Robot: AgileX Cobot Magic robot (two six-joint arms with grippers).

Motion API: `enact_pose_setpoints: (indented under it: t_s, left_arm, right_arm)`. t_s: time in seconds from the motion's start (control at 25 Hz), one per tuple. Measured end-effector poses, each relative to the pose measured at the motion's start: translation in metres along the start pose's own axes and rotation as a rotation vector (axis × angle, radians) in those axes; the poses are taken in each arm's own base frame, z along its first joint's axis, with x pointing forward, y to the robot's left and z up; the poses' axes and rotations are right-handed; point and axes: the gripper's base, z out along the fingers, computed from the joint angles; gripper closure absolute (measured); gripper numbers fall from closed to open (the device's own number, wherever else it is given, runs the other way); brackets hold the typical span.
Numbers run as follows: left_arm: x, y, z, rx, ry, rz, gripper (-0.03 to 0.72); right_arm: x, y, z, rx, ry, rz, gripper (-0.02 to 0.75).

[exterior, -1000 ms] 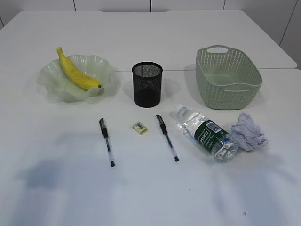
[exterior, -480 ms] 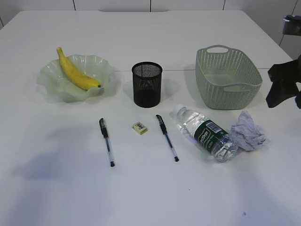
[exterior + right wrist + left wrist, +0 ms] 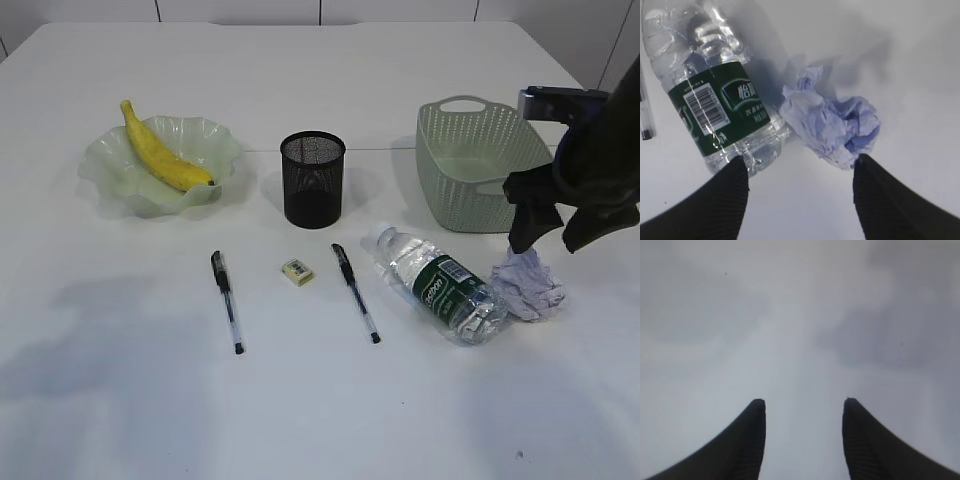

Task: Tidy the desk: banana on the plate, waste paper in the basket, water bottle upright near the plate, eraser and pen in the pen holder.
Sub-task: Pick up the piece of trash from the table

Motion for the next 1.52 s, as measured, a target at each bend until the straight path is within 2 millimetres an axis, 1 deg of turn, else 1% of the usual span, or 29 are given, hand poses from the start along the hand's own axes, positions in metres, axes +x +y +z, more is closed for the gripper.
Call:
enact_pose_setpoints:
  t_s: [0.12, 0.2, 0.32, 0.4, 0.48, 0.64, 0.88, 1.12, 1.16, 1.24, 1.44, 1.52]
  left_arm:
    - [0.002, 0.0, 0.003, -0.006, 0.045, 0.055, 0.328]
    - [0.003, 0.0, 0.003, -0.007, 0.05, 0.068, 0.303]
    - [0.003, 0.0, 0.003, -0.006, 0.05, 0.076, 0.263]
    - [0.003, 0.0, 0.003, -0.006, 0.05, 0.076, 0.251]
    - [0.003, 0.0, 0.003, -0.003, 0.051, 0.075, 0.246]
    - [0.003, 0.0, 0.003, -0.001, 0.051, 0.074, 0.245]
    - [0.003, 0.0, 0.003, 0.0, 0.051, 0.072, 0.245]
    - [0.003, 0.0, 0.003, 0.001, 0.052, 0.071, 0.245]
    - [0.003, 0.0, 0.003, 0.001, 0.052, 0.071, 0.245]
    - [0.003, 0.0, 0.003, 0.001, 0.052, 0.071, 0.245]
    - [0.003, -0.001, 0.003, 0.008, 0.053, 0.065, 0.245]
    - [0.003, -0.001, 0.003, 0.008, 0.053, 0.065, 0.245]
  right_arm:
    - [-0.007, 0.005, 0.011, 0.011, -0.009, -0.026, 0.249]
    - [-0.008, 0.005, 0.017, 0.015, -0.004, -0.029, 0.249]
    - [-0.009, 0.003, 0.021, 0.033, 0.001, -0.038, 0.249]
    - [-0.01, 0.002, 0.022, 0.046, -0.005, -0.045, 0.249]
    - [-0.011, 0.001, 0.023, 0.05, -0.012, -0.046, 0.249]
    - [-0.015, 0.0, 0.032, 0.052, -0.01, -0.042, 0.25]
    - [-0.016, -0.002, 0.054, 0.053, 0.037, -0.036, 0.25]
    - [-0.017, -0.004, 0.065, 0.055, 0.048, -0.035, 0.257]
    - [-0.017, -0.004, 0.065, 0.055, 0.048, -0.035, 0.271]
    - [-0.017, -0.004, 0.065, 0.055, 0.048, -0.035, 0.324]
    - [-0.016, -0.004, 0.065, 0.055, 0.054, -0.035, 0.573]
    - [-0.015, -0.004, 0.065, 0.054, 0.069, -0.034, 0.64]
